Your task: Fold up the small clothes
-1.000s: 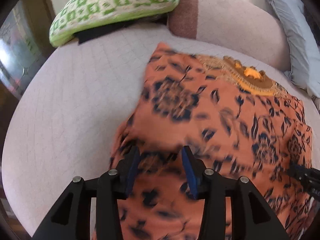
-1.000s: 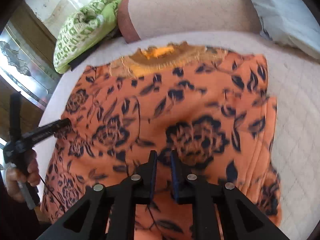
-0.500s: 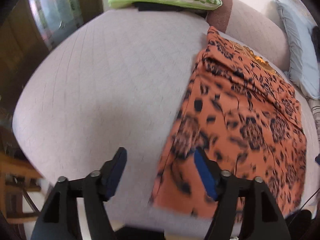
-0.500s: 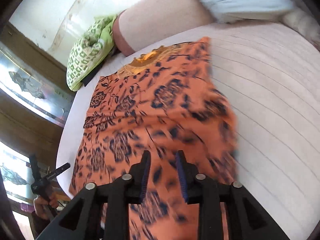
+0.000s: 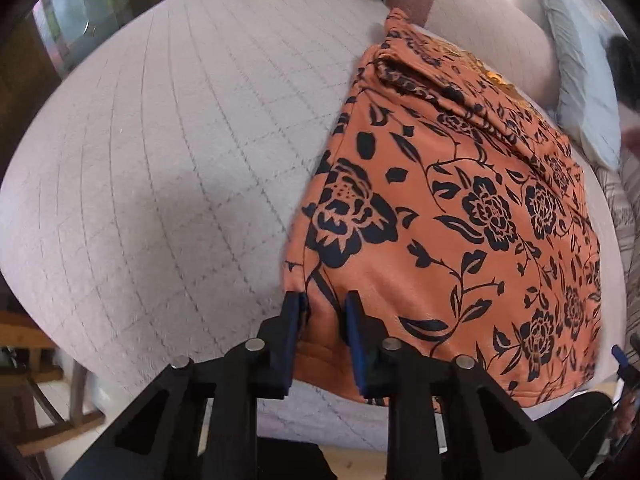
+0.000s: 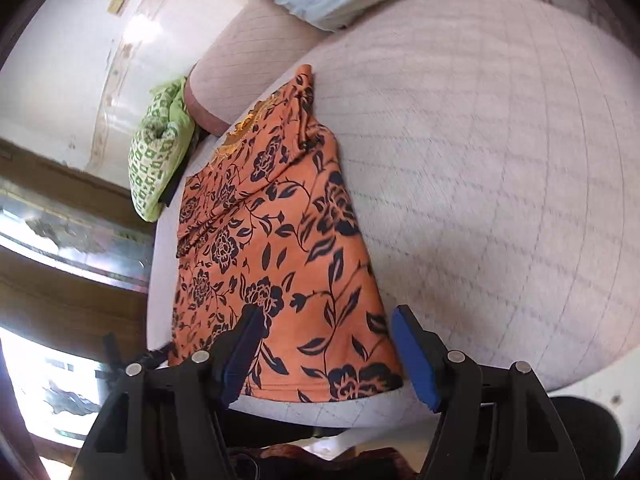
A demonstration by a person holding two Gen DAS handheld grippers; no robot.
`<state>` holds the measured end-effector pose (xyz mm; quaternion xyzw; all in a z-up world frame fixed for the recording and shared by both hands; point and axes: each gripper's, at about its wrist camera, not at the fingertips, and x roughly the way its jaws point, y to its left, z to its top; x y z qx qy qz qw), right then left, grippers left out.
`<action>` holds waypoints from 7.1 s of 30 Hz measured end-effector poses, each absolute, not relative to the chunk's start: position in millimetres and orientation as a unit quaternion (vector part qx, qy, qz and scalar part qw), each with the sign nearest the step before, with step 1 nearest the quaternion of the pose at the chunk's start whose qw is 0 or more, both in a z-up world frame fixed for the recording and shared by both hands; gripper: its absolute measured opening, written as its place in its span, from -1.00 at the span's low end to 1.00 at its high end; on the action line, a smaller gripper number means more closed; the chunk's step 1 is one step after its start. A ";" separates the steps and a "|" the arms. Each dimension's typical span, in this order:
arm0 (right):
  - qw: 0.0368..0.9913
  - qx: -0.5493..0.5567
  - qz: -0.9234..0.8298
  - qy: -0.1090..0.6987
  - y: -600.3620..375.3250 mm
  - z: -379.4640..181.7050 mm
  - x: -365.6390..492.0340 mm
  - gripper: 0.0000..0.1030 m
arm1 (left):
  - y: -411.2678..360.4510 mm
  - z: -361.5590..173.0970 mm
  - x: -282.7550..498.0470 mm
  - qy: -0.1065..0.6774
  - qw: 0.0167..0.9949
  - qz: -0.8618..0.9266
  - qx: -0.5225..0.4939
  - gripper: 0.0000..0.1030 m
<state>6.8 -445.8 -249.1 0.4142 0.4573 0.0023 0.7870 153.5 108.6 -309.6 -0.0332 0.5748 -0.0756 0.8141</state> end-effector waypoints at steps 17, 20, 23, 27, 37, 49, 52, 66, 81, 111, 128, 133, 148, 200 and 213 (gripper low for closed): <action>0.763 0.382 0.056 0.518 -408.6 -301.3 29.8 -0.67 | 116.8 -313.6 165.6 0.586 0.803 -0.091 -0.060 -0.73; 0.754 0.404 0.053 0.515 -413.4 -308.5 28.9 -0.67 | 118.9 -310.6 165.7 0.585 0.802 -0.102 -0.067 -0.73; 0.744 0.425 0.054 0.513 -418.1 -313.5 26.5 -0.63 | 119.8 -314.5 167.8 0.595 0.796 -0.091 -0.061 -0.22; 0.745 0.431 0.052 0.506 -414.6 -312.9 25.7 -0.50 | 120.2 -314.9 166.0 0.592 0.798 -0.094 -0.067 0.02; 0.785 0.344 0.044 0.514 -392.9 -298.7 30.7 -0.65 | 114.9 -313.5 165.8 0.597 0.795 -0.089 -0.062 -0.85; 0.796 0.410 0.116 0.430 -408.1 -253.6 26.2 -0.84 | 138.8 -241.3 159.8 0.538 0.817 -0.157 -0.135 -0.86; 0.803 0.430 0.145 0.387 -416.3 -228.2 28.2 -0.84 | 141.1 -221.1 162.0 0.521 0.823 -0.174 -0.145 -0.86; 0.762 0.430 0.055 0.481 -432.1 -235.3 20.4 -0.61 | 164.1 -234.5 151.0 0.540 0.822 -0.129 -0.131 -0.95; 0.765 0.382 0.080 0.512 -393.5 -297.8 43.7 0.10 | 166.7 -309.2 174.0 0.630 0.749 -0.100 -0.180 0.44; 0.798 0.404 0.137 0.426 -388.3 -236.3 42.9 -0.85 | 148.7 -276.2 182.8 0.567 0.768 -0.177 -0.240 -0.84; 0.800 0.457 0.193 0.338 -415.8 -194.8 34.4 -0.85 | 157.0 -226.6 182.1 0.517 0.793 -0.198 -0.254 -0.86; 0.799 0.461 0.198 0.331 -421.6 -189.0 82.3 -0.85 | 137.0 -219.8 235.0 0.524 0.791 -0.201 -0.244 -0.86; 0.741 0.568 0.035 0.356 -525.9 -268.4 397.9 -0.78 | 35.1 -250.6 540.5 0.511 0.825 -0.102 -0.221 -0.97; 0.831 0.405 -0.010 0.381 -434.0 -260.0 284.0 0.41 | 0.8 -276.7 526.5 0.492 0.865 0.001 -0.096 -0.33; 0.822 0.327 0.008 0.466 -401.1 -269.5 310.6 -0.09 | -26.4 -309.8 350.8 0.485 0.875 0.019 -0.005 0.23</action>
